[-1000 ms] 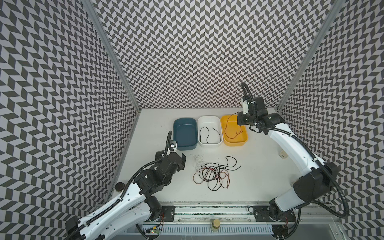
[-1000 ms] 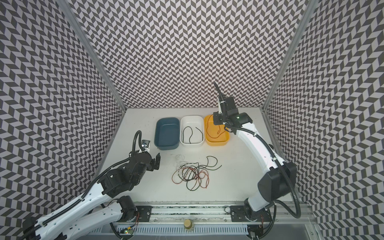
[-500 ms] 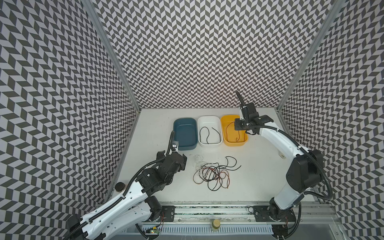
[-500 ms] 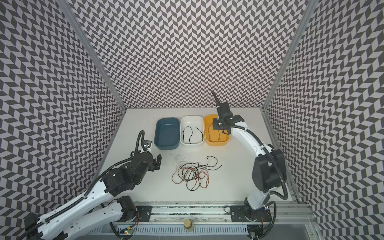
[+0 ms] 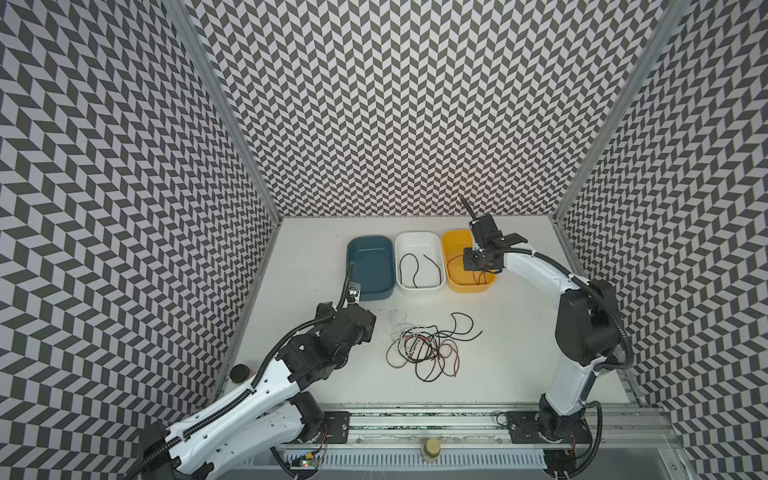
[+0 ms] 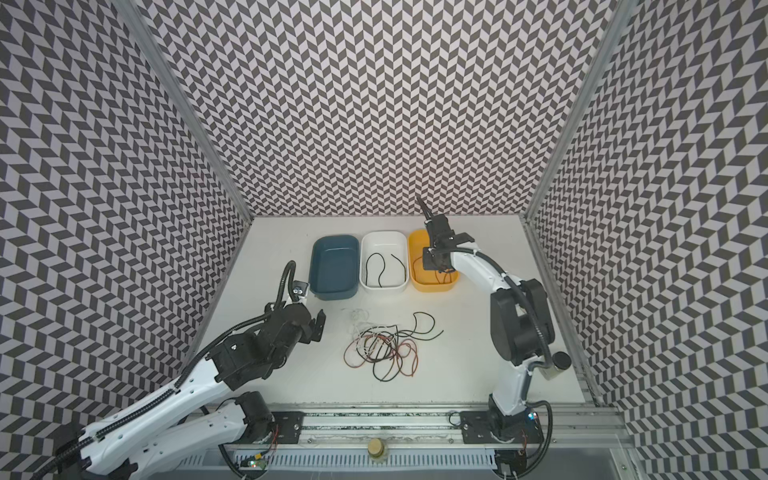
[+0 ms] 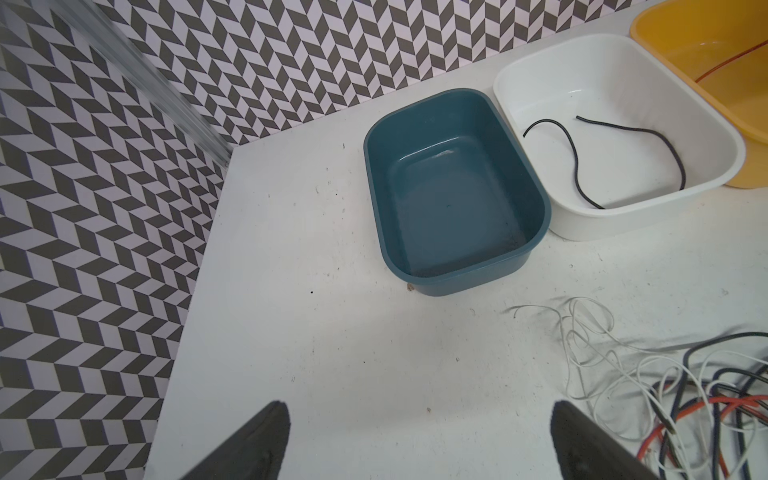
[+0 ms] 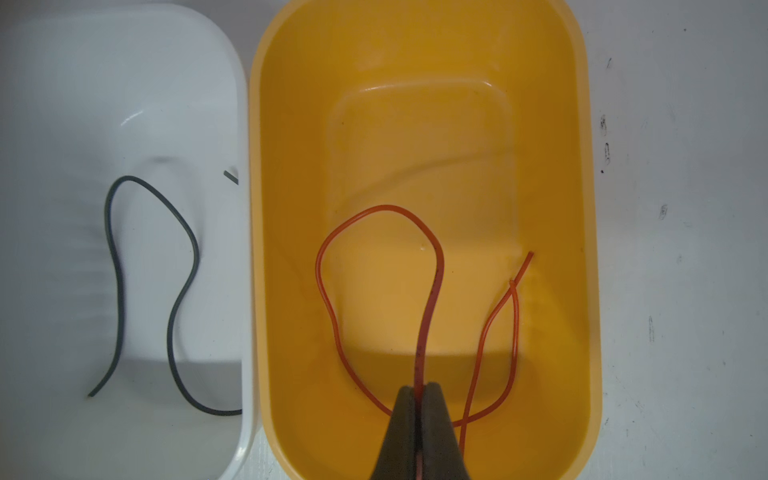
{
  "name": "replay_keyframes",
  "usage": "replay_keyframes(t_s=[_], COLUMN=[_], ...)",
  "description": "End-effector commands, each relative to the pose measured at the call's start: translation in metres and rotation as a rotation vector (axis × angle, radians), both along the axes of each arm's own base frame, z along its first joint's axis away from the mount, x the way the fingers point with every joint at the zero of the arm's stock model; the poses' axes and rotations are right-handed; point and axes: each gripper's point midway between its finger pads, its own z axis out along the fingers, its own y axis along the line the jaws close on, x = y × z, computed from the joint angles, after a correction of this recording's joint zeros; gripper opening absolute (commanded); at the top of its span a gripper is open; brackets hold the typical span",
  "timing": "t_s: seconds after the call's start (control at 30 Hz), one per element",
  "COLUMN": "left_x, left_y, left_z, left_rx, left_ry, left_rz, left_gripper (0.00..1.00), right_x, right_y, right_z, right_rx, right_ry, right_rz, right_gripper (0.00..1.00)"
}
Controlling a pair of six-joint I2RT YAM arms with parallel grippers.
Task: Untangle the cables
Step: 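Carry the red wire over the yellow bin and lower it in with the right gripper, then open the right gripper and raise it out of the yellow bin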
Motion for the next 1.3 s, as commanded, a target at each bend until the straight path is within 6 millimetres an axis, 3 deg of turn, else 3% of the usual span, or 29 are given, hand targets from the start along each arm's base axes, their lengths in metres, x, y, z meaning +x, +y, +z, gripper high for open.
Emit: replay_keyframes(t_s=[0.0, 0.2, 0.4, 0.57, 0.8, 1.07, 1.27], left_x=[0.001, 0.001, 0.001, 0.001, 0.001, 0.000, 0.000], left_y=[-0.001, -0.002, -0.002, -0.003, -0.004, -0.004, -0.005], left_z=[0.009, 0.008, 0.007, 0.007, 0.006, 0.006, 0.005], left_rx=[-0.010, -0.007, -0.005, -0.006, -0.004, -0.005, -0.008], left_ry=[-0.012, -0.005, -0.001, 0.003, 0.008, 0.010, 0.016], left_rz=[0.004, 0.002, -0.002, -0.005, -0.008, -0.009, -0.015], left_gripper=[1.00, 1.00, 1.00, 1.00, 1.00, 1.00, 1.00], right_x=[0.001, -0.001, -0.001, 0.000, 0.002, 0.000, -0.017], right_y=[-0.002, -0.003, -0.005, -0.002, -0.008, -0.014, -0.011], right_z=[-0.005, -0.025, -0.028, -0.022, 0.005, 0.049, 0.086], right_rx=[0.008, -0.019, -0.026, -0.017, -0.024, -0.004, 0.060], right_ry=[0.018, 0.100, 0.114, 0.120, 0.069, -0.017, -0.054], right_rz=[-0.020, -0.025, -0.033, -0.028, -0.055, -0.103, -0.097], right_gripper=[0.00, 0.00, 0.00, 0.17, 0.33, 0.36, 0.39])
